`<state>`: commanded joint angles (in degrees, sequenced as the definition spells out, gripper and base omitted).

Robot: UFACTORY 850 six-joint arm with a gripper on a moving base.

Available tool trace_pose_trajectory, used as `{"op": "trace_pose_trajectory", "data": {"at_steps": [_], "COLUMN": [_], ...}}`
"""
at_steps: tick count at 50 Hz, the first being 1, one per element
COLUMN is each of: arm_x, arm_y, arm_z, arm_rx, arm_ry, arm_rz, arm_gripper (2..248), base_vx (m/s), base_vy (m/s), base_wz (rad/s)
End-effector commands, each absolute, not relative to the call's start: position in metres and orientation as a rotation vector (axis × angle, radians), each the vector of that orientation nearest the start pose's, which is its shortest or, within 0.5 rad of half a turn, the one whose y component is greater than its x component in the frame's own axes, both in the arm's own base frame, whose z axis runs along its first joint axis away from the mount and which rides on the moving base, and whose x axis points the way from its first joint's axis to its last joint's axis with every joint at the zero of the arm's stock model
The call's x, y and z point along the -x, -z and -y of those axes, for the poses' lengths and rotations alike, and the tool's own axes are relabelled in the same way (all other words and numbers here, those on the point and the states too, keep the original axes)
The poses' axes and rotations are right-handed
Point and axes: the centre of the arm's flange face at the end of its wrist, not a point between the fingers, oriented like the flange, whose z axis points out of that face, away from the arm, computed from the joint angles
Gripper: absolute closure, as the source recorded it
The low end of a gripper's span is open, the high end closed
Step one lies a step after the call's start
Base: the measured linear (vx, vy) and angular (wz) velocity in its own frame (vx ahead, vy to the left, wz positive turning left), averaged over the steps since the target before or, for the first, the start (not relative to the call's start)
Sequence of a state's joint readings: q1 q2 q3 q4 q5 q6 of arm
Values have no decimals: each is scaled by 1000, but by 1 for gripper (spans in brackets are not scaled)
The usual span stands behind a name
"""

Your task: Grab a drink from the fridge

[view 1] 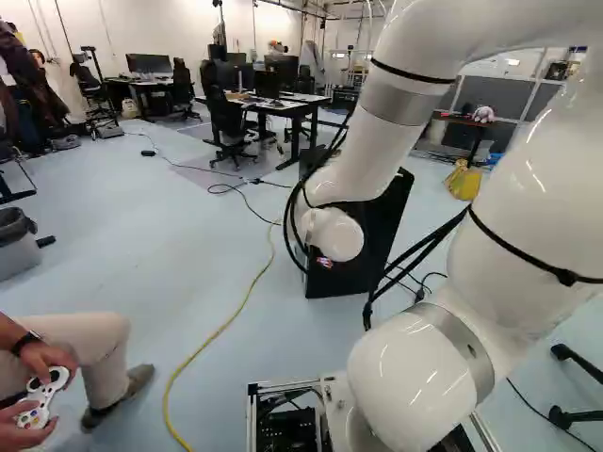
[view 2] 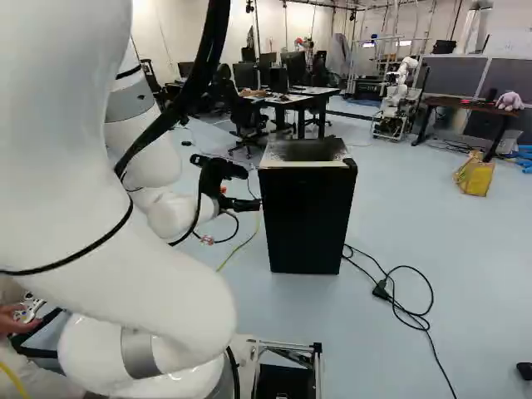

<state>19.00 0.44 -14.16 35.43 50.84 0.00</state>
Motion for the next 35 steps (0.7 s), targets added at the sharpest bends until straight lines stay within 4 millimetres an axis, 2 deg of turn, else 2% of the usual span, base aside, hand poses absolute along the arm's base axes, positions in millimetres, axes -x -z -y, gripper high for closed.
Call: {"op": "trace_pose_trajectory", "data": {"at_steps": [35], "arm_x": [-341], "arm_y": [-314], "arm_z": [-105], "arm_rx": [2646], "arm_ry": [1769], "arm_rz": [-537], "arm_gripper": [3], "base_vx": [0], "base_vy": [0], "base_wz": [0]}}
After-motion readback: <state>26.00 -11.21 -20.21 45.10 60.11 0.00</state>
